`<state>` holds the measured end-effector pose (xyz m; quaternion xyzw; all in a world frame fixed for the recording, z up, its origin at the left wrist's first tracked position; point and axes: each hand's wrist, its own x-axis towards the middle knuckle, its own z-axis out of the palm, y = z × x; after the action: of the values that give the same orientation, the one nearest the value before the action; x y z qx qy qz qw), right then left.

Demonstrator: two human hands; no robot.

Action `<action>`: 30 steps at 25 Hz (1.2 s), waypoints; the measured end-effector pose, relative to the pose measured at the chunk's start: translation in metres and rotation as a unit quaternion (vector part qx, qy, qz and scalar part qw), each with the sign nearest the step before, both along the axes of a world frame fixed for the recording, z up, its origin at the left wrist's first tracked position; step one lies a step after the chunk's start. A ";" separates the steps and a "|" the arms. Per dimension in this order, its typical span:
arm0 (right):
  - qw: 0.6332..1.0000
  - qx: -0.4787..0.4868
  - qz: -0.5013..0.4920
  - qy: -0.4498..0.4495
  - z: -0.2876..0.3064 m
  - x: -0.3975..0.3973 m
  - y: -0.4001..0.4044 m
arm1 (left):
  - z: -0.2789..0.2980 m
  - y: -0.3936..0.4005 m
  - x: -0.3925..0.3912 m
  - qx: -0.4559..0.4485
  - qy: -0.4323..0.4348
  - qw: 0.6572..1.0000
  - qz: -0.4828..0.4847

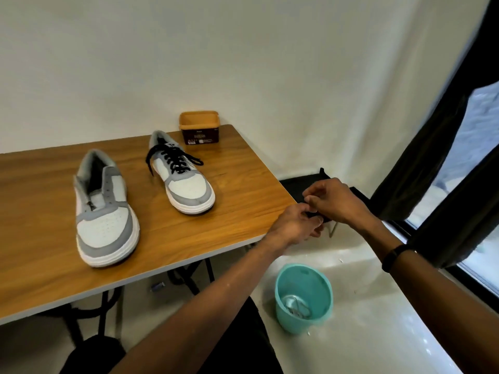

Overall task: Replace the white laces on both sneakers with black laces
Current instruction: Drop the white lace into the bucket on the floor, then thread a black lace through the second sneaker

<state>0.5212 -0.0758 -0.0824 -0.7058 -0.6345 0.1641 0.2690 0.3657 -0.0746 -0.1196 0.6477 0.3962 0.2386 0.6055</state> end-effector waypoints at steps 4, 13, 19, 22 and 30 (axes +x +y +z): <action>0.998 0.054 0.042 0.005 0.028 -0.061 0.014 | 0.036 0.016 -0.059 0.047 -0.008 0.997 0.061; 0.978 0.096 0.185 -0.029 0.056 -0.202 0.094 | 0.066 0.089 -0.211 0.400 0.208 0.869 0.204; 0.973 0.097 0.190 -0.088 0.055 -0.233 0.177 | 0.070 0.164 -0.221 0.415 0.349 0.792 0.279; 0.975 0.086 0.172 -0.109 0.053 -0.236 0.231 | 0.080 0.198 -0.213 0.377 0.388 0.802 0.253; 0.959 0.026 0.139 -0.244 0.045 -0.229 0.336 | -0.005 0.226 -0.210 0.496 0.326 0.739 0.318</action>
<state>0.2920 0.2600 -0.0378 -0.6216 -0.7771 0.0061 0.0990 0.1561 0.1518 -0.1243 0.7308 0.5778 0.3547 -0.0788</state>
